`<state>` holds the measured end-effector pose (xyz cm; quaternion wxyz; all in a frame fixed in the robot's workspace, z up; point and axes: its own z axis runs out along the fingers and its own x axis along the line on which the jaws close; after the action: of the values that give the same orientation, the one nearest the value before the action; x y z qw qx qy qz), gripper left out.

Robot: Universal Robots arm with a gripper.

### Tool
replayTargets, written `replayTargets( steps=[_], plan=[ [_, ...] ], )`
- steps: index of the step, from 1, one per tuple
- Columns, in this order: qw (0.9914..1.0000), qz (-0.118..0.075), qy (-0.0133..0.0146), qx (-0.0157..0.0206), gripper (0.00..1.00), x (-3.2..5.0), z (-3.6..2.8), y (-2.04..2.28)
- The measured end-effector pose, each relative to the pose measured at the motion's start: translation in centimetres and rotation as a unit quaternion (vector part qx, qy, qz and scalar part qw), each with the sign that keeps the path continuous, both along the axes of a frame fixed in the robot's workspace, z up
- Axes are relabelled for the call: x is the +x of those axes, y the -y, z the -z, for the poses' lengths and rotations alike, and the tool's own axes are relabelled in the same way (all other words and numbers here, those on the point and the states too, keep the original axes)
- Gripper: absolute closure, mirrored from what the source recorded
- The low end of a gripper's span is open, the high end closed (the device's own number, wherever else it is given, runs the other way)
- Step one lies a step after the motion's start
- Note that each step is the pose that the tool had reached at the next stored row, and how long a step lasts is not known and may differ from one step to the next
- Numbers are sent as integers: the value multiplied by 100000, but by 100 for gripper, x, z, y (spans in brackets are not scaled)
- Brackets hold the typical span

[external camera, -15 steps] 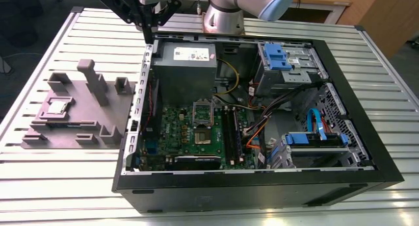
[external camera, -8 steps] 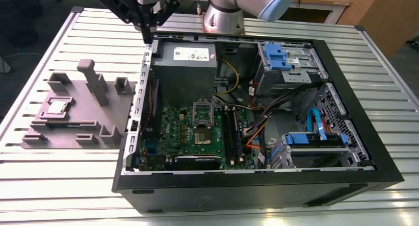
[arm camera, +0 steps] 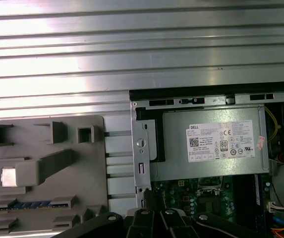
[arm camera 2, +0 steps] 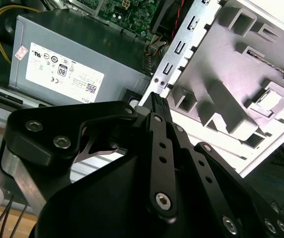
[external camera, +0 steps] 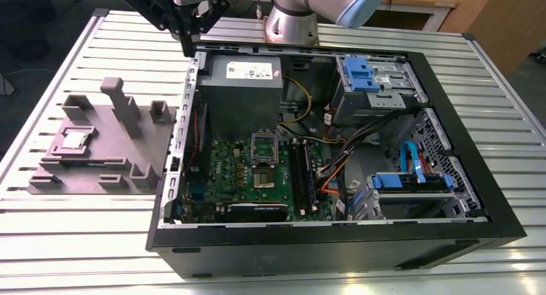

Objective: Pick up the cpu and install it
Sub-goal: 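Reach for the cpu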

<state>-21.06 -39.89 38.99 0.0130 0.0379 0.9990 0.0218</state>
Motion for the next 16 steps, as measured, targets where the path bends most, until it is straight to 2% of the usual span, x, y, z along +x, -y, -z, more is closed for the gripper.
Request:
replayTargets(
  steps=[16],
  plan=[
    [100000,1,1,6,90,-41,1,0]
  ],
)
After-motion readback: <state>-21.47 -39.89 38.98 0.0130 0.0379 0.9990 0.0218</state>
